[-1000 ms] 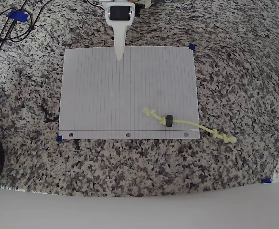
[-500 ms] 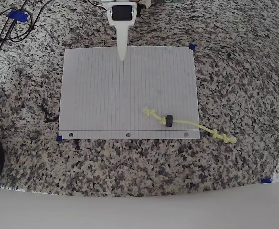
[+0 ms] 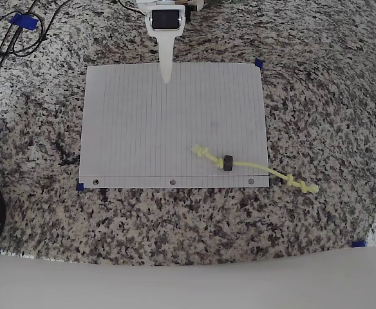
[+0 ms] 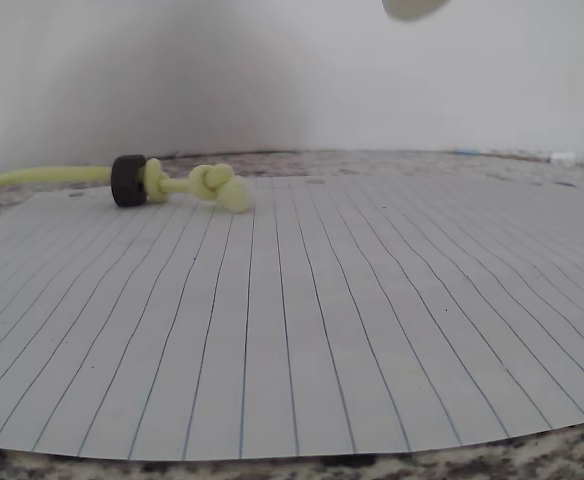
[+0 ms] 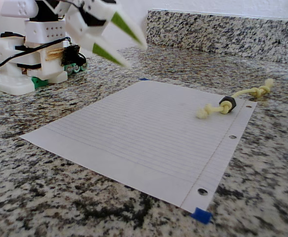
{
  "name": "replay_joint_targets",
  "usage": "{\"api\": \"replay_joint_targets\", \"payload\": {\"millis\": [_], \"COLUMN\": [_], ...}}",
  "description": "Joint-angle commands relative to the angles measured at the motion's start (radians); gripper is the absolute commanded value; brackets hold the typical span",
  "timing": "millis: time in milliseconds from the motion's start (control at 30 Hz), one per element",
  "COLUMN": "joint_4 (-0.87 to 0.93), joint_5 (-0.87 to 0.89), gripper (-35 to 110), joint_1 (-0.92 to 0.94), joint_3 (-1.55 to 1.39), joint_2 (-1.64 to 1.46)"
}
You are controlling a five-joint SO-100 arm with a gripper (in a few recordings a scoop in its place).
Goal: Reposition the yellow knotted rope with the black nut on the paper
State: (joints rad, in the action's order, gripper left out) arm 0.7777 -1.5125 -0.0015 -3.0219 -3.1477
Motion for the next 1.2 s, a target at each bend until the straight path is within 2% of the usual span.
{"api": "replay_joint_targets", "payload": {"millis": [0,800,1167], "joint_4": [-0.037,-0.21,-0.133], "joint_5": [0.003,0.006,-0.313], "gripper": [47,47,47], "joint_1": [-0.015,-0.14,-0.156], "joint_3": [0.089,0.58,0.848], "joint_2": [0.089,0.85,1.169]}}
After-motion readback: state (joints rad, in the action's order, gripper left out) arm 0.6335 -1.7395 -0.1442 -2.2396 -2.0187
